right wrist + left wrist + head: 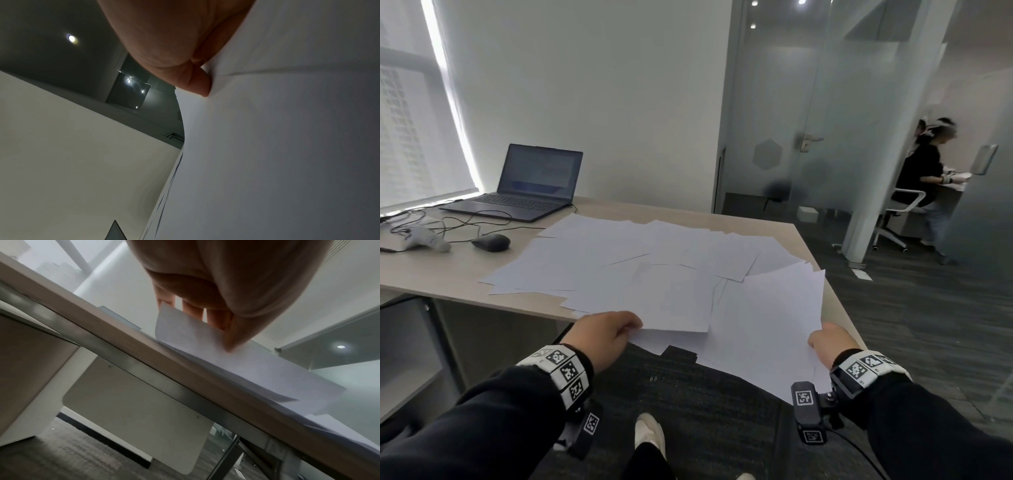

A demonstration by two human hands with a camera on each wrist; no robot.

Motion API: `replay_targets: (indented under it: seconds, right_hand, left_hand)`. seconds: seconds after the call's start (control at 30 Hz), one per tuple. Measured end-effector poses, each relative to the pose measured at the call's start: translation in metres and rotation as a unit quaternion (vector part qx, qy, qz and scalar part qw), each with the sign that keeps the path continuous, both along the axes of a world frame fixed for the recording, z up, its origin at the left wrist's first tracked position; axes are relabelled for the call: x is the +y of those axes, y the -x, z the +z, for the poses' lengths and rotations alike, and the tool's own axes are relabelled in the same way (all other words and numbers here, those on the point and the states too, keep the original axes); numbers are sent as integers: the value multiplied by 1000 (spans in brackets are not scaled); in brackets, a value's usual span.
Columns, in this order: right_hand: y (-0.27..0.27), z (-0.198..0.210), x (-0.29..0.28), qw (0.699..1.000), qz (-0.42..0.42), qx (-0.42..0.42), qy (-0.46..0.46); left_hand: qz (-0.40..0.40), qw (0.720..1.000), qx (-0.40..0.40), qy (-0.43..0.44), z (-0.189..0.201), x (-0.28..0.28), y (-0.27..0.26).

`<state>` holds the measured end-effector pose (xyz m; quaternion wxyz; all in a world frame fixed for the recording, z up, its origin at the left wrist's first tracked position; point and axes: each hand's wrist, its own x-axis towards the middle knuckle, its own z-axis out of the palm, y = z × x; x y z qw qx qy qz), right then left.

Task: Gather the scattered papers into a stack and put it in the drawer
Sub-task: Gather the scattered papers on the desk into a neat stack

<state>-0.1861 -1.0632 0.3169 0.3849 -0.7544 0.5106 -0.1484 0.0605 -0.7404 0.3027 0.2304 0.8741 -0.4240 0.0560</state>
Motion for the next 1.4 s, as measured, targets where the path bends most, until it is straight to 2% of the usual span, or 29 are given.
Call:
replay_targets:
  seconds: [0.07, 0.13, 0.2, 0.27, 0.3, 0.37, 0.43, 0.5, 0.57, 0.63, 0.7, 0.77, 0.8, 0.87, 0.93, 1.0, 1.07, 1.17, 1.27, 1.4]
  right_hand:
    - [-1, -1, -1, 1000, -1, 2, -2]
    - [-2, 0, 0, 1000, -2, 5, -1]
    - [-1, 0, 0, 1000, -2, 4, -2]
    - [0, 2, 1, 1000, -1, 1, -3]
    - [1, 2, 0, 1000, -1, 1, -1]
    - [2, 2, 0, 1000, -2, -2, -3]
    - [3, 2, 2, 1000, -1, -4, -6]
    - [3, 2, 2, 1000, -1, -8, -9]
    - [3, 3, 3, 1000, -3, -14, -15]
    - [4, 3, 3, 1000, -4, -19, -17]
    - [5, 2, 3, 999, -1, -24, -23]
    - [6, 2, 3, 999, 5, -26, -24]
    - [8, 2, 4, 999, 8, -27, -26]
    - [11, 4, 3, 999, 10, -24, -26]
    - [16, 7, 1, 1000, 7, -11, -14]
    - [21, 9, -2, 1000, -5, -2, -5]
    - [24, 11, -4, 1000, -8, 2, 1]
    - [23, 11, 0, 1000, 6, -2, -12]
    - [14, 10, 12, 999, 27, -14, -36]
    - [3, 4, 26, 994, 38, -56, -87]
  left_hand:
    - [2, 997, 22, -77, 1, 5, -4]
    - [-21, 988, 6, -153, -1, 3, -2]
    - [-31, 984, -33, -171, -4, -3, 4]
    - [-16, 989, -61, -133, -5, -8, 7]
    - [1, 994, -50, -92, -4, -10, 8]
    - [53, 998, 38, 21, 5, -12, 8]
    - [98, 978, 135, 122, 15, -12, 5]
    - [117, 966, 157, 171, 25, -11, 4]
    - [116, 973, 138, 147, 26, -12, 6]
    - [80, 986, 113, 91, 17, -16, 7]
    - [26, 998, 55, -24, 7, -20, 12]
    - [-15, 990, -13, -139, -1, -24, 17]
    - [-17, 986, -41, -158, -3, -27, 17]
    - [8, 990, -50, -133, -2, -29, 15]
    - [58, 998, 14, -31, 2, -29, 10]
    - [85, 989, 97, 78, 9, -26, 8]
    - [85, 979, 133, 129, 17, -24, 11]
    - [46, 987, 97, 119, 23, -31, 32]
    - [-20, 998, 27, 56, 16, -47, 56]
    - [-114, 992, -44, 0, -1, -70, 83]
